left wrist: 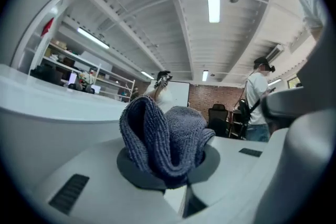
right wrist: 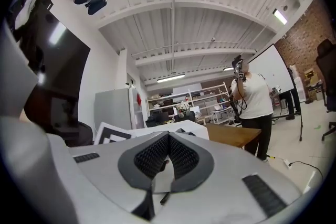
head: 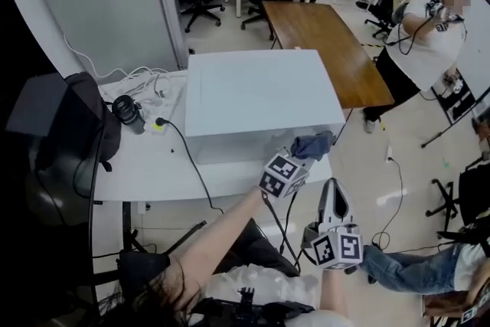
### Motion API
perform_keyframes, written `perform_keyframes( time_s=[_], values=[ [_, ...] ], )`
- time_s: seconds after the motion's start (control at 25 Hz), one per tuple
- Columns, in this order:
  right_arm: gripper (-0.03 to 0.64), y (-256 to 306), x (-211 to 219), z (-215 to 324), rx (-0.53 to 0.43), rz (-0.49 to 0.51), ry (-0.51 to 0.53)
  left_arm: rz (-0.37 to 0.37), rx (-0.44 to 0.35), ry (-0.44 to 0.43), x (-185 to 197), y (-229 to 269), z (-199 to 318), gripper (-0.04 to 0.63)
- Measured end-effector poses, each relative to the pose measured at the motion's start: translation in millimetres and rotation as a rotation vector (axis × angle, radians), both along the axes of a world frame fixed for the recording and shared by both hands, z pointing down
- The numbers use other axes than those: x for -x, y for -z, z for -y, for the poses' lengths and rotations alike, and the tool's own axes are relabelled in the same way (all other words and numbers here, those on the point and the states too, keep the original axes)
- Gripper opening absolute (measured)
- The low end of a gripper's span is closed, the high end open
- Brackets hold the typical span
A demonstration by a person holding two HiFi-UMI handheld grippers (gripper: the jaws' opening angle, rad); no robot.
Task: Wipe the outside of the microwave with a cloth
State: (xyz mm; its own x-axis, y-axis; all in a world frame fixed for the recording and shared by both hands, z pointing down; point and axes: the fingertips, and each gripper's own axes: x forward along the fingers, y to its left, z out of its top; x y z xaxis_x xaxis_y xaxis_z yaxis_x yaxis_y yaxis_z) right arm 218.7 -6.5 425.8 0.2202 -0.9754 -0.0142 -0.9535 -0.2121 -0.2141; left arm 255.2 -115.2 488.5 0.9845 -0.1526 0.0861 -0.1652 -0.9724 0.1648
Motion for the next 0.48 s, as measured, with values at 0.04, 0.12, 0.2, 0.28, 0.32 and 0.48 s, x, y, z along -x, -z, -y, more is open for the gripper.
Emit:
perform_keyframes(
  time_s=[0.04, 0.12, 0.2, 0.28, 0.32, 0.48],
  values=[
    [0.018, 1.2, 3.1, -1.1, -0.003, 0.002, 0.002, -0.009, 0.026, 0.034, -5.3, -1.3, 6.4, 0.048],
    [0.018, 5.1, 7.1, -0.5, -0.011, -0.002, 0.014, -0.031, 0.081, 0.102, -8.3, -0.1, 20.3, 0.048],
    [0.018, 9.1, 9.6, 3.4, -0.019, -0.006, 0.033, -0.04, 0.115, 0.145, -0.7, 1.7, 30.8, 0.048],
    [0.018, 11.3, 12.3, 9.4, -0.027, -0.004, 0.057, -0.036, 0.106, 0.172, 16.4, 0.9, 35.4, 0.048],
    [0.018, 12.0, 14.0, 13.5, -0.03, -0.003, 0.073, -0.036, 0.095, 0.188, 27.7, 0.1, 37.5, 0.048],
    [0.018, 11.6, 26.4, 33.8, -0.036, -0.003, 0.172, -0.035, 0.067, 0.303, 93.0, -3.4, 53.0, 0.048]
  ],
)
